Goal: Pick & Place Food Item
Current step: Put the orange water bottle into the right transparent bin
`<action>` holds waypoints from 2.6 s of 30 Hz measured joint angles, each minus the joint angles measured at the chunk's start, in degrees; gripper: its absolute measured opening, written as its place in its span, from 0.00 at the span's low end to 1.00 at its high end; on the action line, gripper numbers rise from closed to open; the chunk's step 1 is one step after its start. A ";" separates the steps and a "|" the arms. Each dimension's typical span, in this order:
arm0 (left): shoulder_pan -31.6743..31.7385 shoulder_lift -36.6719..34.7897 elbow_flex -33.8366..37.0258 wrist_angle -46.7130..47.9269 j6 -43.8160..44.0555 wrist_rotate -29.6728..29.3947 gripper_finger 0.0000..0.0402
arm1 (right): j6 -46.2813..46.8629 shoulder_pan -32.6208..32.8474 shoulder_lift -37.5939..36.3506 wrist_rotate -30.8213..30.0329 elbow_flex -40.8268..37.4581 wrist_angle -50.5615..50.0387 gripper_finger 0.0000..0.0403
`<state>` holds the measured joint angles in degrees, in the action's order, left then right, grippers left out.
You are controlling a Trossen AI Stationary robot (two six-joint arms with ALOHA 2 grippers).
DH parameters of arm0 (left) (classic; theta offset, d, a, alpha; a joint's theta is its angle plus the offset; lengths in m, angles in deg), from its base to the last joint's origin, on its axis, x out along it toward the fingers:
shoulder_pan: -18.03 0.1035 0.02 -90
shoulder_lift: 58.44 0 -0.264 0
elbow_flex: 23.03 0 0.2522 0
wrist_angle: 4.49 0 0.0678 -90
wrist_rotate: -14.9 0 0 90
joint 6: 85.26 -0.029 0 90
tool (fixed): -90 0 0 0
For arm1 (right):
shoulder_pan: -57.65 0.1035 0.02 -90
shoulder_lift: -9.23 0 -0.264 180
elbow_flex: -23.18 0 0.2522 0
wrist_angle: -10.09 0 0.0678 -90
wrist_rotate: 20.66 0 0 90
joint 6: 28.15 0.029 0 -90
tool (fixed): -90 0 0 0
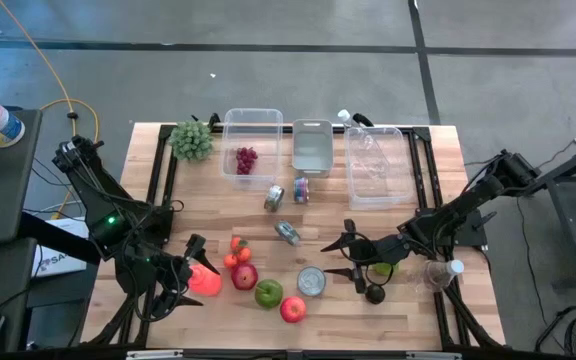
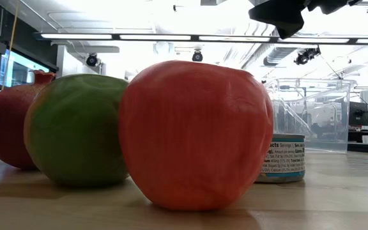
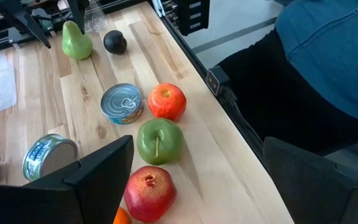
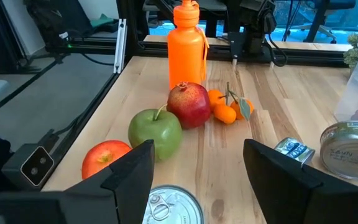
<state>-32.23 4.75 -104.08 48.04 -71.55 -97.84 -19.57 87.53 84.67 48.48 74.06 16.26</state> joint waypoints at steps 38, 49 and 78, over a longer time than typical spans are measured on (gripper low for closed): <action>-6.41 -7.65 11.96 -4.10 -2.79 1.92 0.87 | 8.12 0.07 0.00 6.43 0.00 -0.04 0.58; -2.13 -23.91 26.12 -13.86 -5.16 7.00 0.87 | 6.26 0.27 0.00 6.32 0.00 -0.06 0.58; 1.40 -22.79 40.94 -33.17 -10.41 10.35 0.87 | 6.78 0.20 0.00 6.29 0.00 -2.23 0.58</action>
<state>-30.83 -18.04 -63.14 14.88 -81.96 -87.49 -12.79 87.74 84.67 54.78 74.06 14.03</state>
